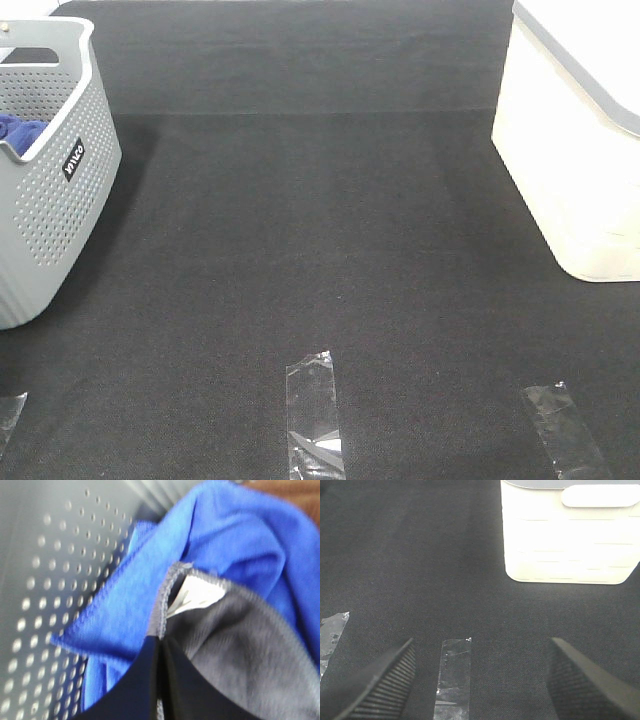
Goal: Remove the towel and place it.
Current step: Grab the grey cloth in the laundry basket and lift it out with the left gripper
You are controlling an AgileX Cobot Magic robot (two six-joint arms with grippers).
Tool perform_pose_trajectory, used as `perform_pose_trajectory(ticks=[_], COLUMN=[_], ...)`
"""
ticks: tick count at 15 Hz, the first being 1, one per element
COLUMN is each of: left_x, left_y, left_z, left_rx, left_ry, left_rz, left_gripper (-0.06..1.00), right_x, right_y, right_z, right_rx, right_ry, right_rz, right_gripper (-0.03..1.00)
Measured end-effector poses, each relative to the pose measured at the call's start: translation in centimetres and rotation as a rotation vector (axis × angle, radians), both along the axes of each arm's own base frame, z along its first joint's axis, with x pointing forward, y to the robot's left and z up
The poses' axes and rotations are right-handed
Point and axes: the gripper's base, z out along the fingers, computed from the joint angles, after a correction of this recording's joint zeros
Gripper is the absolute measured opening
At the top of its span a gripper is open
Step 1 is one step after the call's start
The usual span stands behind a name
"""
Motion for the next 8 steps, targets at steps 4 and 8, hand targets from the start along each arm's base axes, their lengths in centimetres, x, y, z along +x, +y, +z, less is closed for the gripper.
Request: perform_pose_trajectory(ticks=[4, 8], left_x=[-1.8, -4.6], left_y=[-0.8, -3.3], left_z=[7.0, 14.2], left_rx=[-0.027, -0.177], left_ry=[-0.133, -0.296], left_rz=[-0.03, -0.175], left_gripper=[0.0, 0.0], right_x=[0.0, 0.0], right_y=[0.0, 0.0], right_z=[0.0, 0.0], right_rx=[0.0, -0.001], right_ry=[0.0, 0.0], right_rz=[0.0, -0.001], right_gripper=[0.69, 0.69])
